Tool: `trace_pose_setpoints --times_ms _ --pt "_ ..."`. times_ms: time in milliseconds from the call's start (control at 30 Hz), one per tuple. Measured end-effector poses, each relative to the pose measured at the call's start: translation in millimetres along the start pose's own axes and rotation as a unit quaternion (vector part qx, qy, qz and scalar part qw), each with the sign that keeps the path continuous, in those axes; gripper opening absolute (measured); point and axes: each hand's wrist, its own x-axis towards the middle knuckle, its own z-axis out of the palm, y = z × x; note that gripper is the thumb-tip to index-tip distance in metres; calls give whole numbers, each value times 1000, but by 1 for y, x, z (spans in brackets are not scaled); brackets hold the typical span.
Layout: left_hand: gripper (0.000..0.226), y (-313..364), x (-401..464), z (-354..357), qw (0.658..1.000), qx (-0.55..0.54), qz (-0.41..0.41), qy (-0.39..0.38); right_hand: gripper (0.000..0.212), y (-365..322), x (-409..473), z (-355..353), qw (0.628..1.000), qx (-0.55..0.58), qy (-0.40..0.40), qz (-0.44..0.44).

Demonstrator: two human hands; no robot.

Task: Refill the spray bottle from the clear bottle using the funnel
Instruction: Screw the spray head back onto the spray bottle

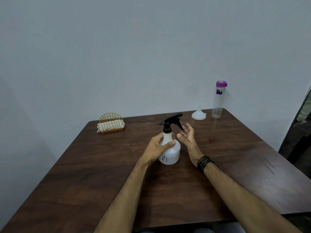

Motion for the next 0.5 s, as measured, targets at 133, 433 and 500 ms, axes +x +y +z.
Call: trace_pose_setpoints --times_ms 133,433,500 --pt "20 -1 1 13 993 84 32 75 104 -14 -2 11 992 -101 20 -72" --pt "60 -10 -10 36 987 128 25 98 69 -31 11 23 964 -240 38 -106" --pt "54 -5 -10 31 994 96 -2 56 57 -35 11 22 977 -199 16 -78"
